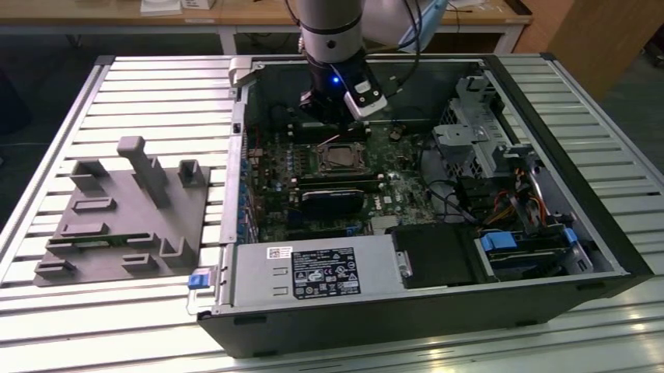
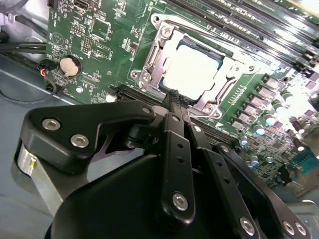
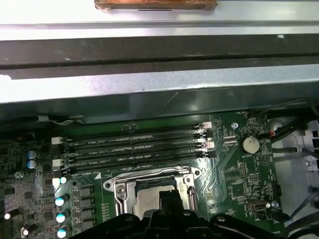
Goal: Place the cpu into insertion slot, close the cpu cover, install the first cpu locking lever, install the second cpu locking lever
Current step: 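Install the first cpu locking lever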
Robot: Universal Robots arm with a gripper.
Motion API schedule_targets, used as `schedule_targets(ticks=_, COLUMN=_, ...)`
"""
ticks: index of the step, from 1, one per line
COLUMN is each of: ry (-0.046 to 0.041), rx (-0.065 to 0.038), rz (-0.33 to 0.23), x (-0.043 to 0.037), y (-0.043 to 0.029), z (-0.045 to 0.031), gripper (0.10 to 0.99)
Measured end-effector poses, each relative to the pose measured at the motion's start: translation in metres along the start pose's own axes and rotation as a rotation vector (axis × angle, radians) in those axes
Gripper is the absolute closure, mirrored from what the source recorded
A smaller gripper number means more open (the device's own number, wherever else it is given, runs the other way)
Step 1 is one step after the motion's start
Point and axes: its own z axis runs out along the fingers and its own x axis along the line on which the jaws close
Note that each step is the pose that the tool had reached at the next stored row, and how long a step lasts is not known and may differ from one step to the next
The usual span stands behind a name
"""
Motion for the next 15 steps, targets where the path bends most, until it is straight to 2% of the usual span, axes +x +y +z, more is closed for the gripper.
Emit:
schedule_targets(ticks=10, ry=-0.0123, rx=-0.002, rz=-0.001, x=0.0061, y=0.0091, z=0.0073, gripper=0.98)
schedule_targets(ticks=15, ry=-0.0241, rx=-0.003, rz=-0.003, x=0.0088, y=0.0105, z=0.0124, gripper=0.98)
